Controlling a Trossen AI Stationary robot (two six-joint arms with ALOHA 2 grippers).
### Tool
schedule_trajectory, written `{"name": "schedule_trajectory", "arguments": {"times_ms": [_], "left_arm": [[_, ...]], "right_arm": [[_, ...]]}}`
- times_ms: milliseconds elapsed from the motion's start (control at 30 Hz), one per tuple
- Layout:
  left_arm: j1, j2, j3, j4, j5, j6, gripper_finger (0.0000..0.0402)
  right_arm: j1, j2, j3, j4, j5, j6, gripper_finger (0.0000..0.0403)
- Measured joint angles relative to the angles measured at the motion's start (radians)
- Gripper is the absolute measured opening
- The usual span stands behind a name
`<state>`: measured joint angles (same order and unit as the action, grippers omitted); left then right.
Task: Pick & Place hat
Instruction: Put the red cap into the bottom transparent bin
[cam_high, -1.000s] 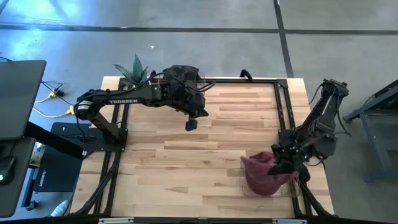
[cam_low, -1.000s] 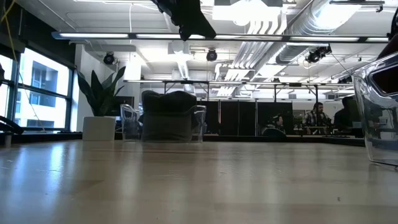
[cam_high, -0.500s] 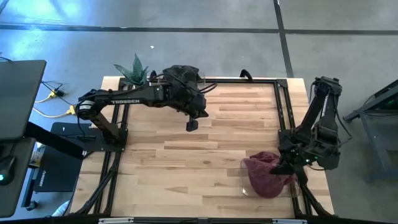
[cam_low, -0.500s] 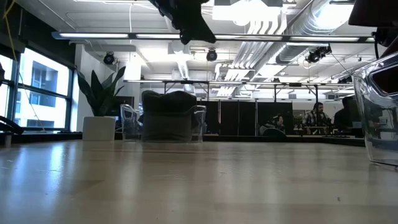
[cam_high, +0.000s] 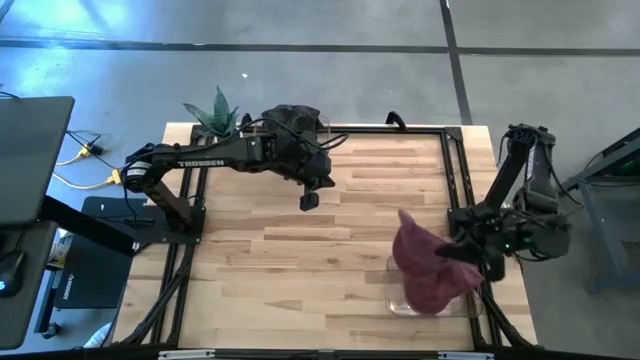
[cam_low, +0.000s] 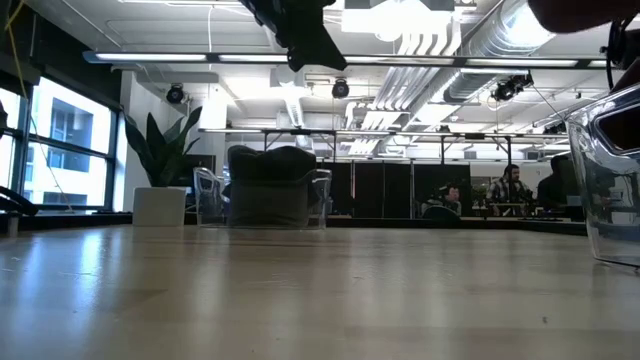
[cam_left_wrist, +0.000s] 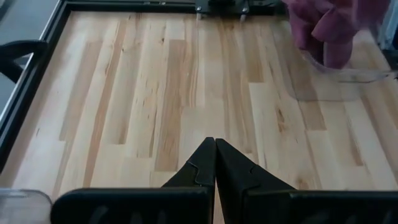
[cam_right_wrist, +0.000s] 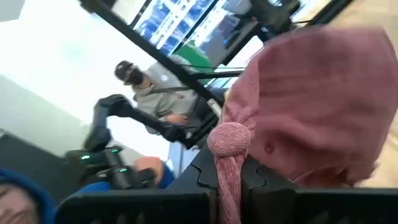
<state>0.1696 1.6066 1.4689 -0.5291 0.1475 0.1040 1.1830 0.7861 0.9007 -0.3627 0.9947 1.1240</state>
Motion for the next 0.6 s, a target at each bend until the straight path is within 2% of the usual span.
{"name": "schedule_trajectory", "arguments": {"times_ms": [133,333,467,600], "left_arm": [[0.000,0.000,0.000,-0.020,-0.008,0.000,0.0001],[0.000,-0.001,-0.068,0.009,-0.012,0.004,0.0001],[0.000,-0.001,-0.102,0.011,-0.012,0.004,0.0001],[0.000,-0.001,-0.118,0.015,-0.012,0.004,0.0001]], "right_arm": [[0.004,0.081,0.094,-0.028,-0.041,0.050,0.0000],[0.005,0.249,0.221,-0.323,-0.154,0.297,0.0000],[0.002,0.320,0.257,-0.447,-0.174,0.368,0.0000],[-0.005,0.351,0.264,-0.494,-0.184,0.391,0.0000]]}}
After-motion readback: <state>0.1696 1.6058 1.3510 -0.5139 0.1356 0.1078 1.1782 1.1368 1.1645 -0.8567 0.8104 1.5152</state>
